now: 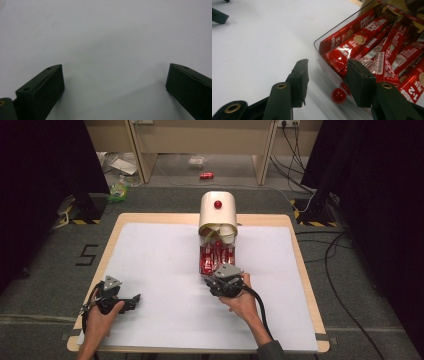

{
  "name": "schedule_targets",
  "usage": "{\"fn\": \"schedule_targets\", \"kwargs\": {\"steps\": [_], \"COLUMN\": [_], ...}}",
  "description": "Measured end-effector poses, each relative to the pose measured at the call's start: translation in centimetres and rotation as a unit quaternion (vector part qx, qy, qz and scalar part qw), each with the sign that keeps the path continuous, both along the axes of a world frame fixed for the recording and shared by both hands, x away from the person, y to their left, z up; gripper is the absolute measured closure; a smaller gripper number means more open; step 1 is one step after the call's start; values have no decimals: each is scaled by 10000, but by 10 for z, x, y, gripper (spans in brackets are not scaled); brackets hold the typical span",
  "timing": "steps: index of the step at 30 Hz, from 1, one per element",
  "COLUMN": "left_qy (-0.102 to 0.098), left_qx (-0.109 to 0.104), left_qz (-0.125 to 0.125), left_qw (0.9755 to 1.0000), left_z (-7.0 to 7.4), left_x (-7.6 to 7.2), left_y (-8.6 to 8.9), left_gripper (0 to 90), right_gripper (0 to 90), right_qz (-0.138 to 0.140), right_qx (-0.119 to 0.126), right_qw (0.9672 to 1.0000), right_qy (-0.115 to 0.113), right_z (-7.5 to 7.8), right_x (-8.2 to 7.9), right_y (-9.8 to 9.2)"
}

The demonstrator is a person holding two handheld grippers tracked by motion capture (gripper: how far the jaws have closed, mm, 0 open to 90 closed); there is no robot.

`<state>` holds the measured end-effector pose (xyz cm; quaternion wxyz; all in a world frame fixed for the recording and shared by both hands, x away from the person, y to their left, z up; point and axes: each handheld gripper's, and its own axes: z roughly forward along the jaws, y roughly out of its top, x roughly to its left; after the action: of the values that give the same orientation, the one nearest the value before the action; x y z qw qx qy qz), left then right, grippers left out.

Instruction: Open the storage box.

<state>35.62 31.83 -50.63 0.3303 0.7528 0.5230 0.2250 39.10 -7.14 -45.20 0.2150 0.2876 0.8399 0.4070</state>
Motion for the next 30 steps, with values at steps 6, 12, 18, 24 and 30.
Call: {"fn": "schedule_targets", "kwargs": {"steps": [6,12,18,24,30], "left_qy": [-14,-12,-12,-14,-14], "left_qx": [13,7,20,20,15], "left_qz": [0,0,-5,-4,-3], "left_qw": [10000,10000,10000,10000,10000], "left_z": [0,0,0,0,0], "left_x": [0,0,0,0,0], "left_y": [0,0,0,0,0], "left_gripper": [12,12,12,12,12], "right_gripper": [529,525,507,503,502], "right_qz": [101,134,156,154,150], "right_qx": [8,92,121,109,122], "right_qw": [9999,9999,9998,9998,9998], "right_qy": [80,24,-25,-100,-105], "right_z": [-5,-6,-7,-9,-8], "right_x": [-10,-20,-23,-27,-30], "right_y": [-2,-8,-8,-8,-9]}}
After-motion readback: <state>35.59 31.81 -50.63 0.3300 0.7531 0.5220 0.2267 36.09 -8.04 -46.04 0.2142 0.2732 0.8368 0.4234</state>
